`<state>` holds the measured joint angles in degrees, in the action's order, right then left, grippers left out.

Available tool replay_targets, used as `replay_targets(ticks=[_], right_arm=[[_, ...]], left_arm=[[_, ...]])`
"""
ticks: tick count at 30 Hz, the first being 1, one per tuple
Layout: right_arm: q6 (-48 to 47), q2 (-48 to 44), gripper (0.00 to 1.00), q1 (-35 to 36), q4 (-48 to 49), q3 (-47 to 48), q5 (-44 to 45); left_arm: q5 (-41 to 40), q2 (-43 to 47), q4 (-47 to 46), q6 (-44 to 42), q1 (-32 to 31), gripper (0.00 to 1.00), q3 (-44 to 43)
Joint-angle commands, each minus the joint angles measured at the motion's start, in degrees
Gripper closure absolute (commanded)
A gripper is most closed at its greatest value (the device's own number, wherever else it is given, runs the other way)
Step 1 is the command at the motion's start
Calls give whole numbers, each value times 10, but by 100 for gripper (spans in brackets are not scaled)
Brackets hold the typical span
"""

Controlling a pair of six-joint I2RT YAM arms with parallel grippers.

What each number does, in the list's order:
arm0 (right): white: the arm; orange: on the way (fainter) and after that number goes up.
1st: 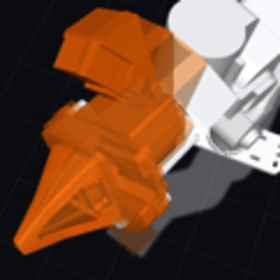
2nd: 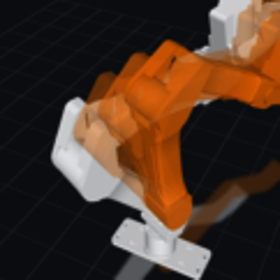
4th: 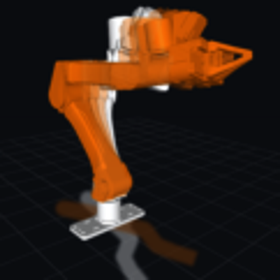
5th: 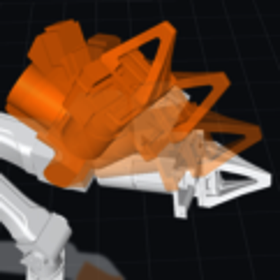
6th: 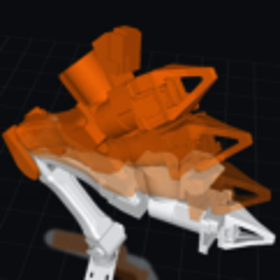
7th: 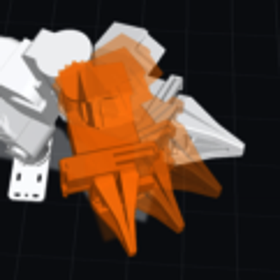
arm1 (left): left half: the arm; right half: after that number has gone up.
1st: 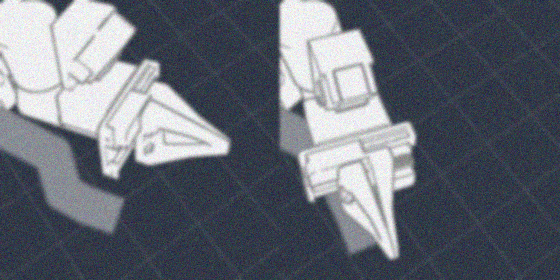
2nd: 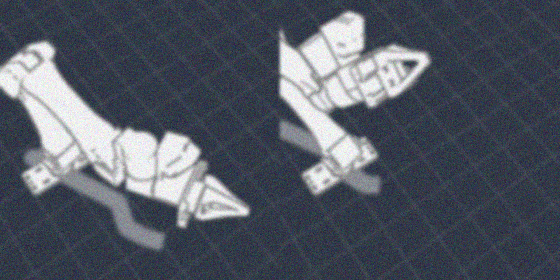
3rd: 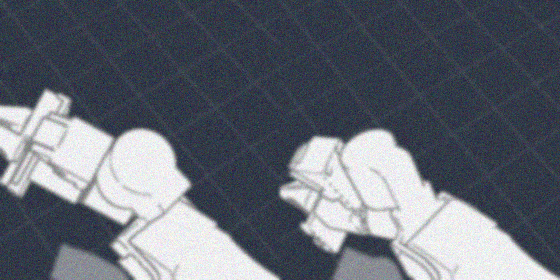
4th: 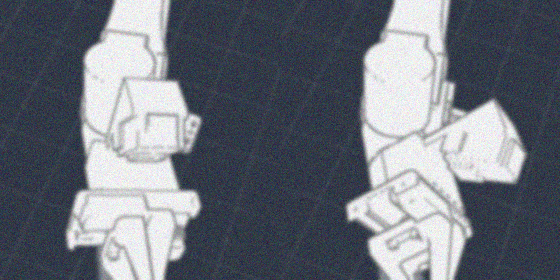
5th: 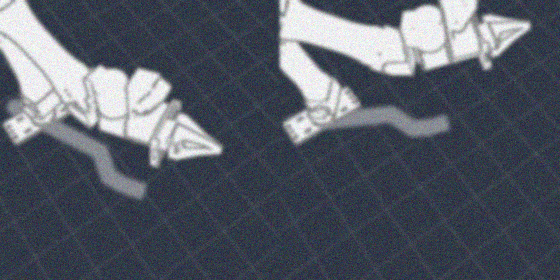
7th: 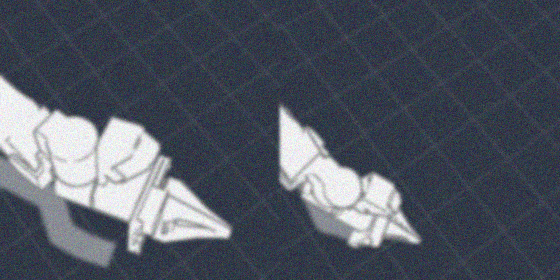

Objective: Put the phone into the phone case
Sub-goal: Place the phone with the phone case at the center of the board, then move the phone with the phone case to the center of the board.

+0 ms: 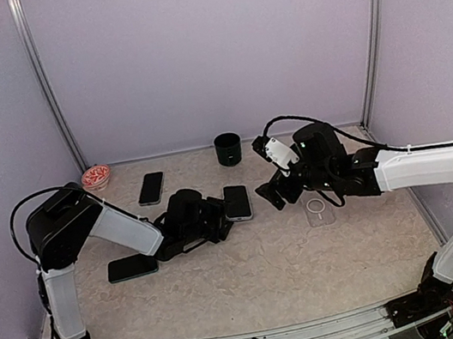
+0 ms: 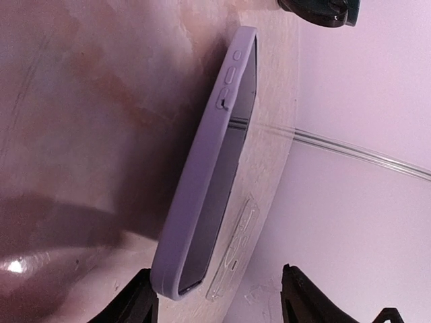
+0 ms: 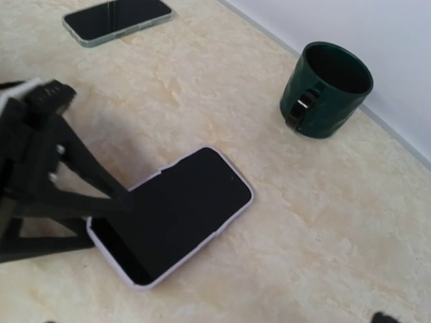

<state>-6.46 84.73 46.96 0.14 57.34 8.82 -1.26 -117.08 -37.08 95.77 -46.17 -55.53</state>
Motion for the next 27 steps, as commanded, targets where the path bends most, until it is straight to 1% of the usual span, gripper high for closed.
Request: replay_targets(ticks=[1,8,10,13,15,17,22,25,27], right_arm=[[-5,20,0,-6,2,-1,0],[-12,47,1,-6,7,6,-19],[-15,62,0,-6,11,10,-15],[-24,96,0,-6,10,24,-15],[-28,117,0,-4,12,34,-13],[-32,138,0,-1,13,47,-11],[-45,181,1,16,12,69,0],[-51,203,0,25,11,80,3],[-54,220,0,31,11,90,5]], left_arm=[[10,51,-31,-5,-4,38,24],[10,81,-58,1,-1,36,84],[25,91,-64,0,0,36,97],[25,111,-73,-6,2,35,119],[17,142,-66,-23,8,32,131],[-2,181,-46,-58,16,24,140],[-55,293,65,-154,45,6,146],[-75,364,126,-203,65,1,154],[-97,414,172,-236,77,1,159]])
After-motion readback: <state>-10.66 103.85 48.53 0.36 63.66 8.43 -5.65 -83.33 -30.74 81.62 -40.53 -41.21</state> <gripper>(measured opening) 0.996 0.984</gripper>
